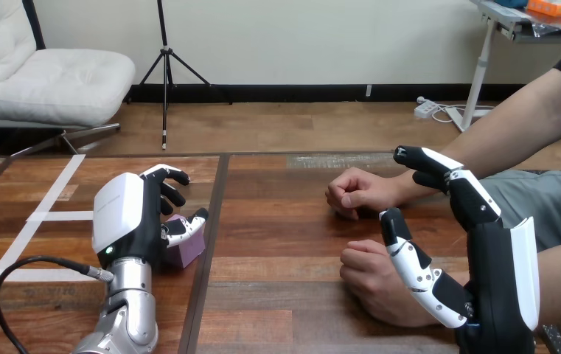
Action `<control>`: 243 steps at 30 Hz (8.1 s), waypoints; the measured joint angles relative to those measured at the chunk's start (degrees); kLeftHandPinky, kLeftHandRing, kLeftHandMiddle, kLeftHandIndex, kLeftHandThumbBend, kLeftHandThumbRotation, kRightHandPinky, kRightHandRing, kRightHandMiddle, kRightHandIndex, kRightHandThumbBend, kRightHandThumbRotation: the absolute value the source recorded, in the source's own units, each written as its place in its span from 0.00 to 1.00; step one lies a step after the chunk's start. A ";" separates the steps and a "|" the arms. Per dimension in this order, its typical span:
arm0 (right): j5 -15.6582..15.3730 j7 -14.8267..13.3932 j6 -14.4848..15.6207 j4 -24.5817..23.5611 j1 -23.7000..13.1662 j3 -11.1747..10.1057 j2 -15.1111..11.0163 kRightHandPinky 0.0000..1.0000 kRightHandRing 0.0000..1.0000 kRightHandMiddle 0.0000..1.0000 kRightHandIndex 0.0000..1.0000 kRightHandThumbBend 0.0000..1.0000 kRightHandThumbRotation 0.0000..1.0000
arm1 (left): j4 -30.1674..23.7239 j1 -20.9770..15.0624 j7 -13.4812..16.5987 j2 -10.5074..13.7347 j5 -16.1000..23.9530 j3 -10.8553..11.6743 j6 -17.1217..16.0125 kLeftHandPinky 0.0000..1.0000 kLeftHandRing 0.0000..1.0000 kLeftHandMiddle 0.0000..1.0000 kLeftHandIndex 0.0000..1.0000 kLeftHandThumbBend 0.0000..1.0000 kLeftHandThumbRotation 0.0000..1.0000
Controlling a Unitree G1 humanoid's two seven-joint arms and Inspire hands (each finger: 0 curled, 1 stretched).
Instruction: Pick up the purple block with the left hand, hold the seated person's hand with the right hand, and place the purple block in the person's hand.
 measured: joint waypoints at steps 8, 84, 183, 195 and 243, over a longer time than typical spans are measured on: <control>-0.08 0.00 0.00 0.00 0.00 0.00 0.01 0.75 0.78 0.76 0.74 0.40 0.41 | 0.00 0.00 -0.01 0.00 0.16 -0.06 0.07 0.48 0.48 0.52 0.63 0.61 0.00; -1.45 -0.20 0.46 -0.36 0.26 -0.09 0.09 0.74 0.78 0.75 0.74 0.41 0.45 | -0.41 -1.48 -8.75 0.00 6.61 -6.64 22.69 0.78 0.80 0.82 0.86 0.82 0.49; -1.24 -0.21 0.67 -1.97 1.23 -0.63 -0.09 0.74 0.77 0.75 0.74 0.44 0.47 | 1.22 -2.07 -5.19 1.09 2.04 -4.17 11.54 0.53 0.50 0.52 0.59 0.58 0.00; -1.24 -0.21 0.67 -1.97 1.24 -1.10 -0.08 0.74 0.78 0.76 0.74 0.44 0.48 | 1.24 -0.21 -5.19 1.33 -0.60 -1.91 5.46 0.48 0.47 0.51 0.59 0.59 0.00; -4.77 6.97 12.02 -8.34 1.31 -5.04 -6.06 0.85 0.89 0.89 0.88 0.58 0.52 | -8.95 7.78 -13.50 -4.11 -13.95 11.29 -17.66 0.39 0.43 0.50 0.57 0.73 0.00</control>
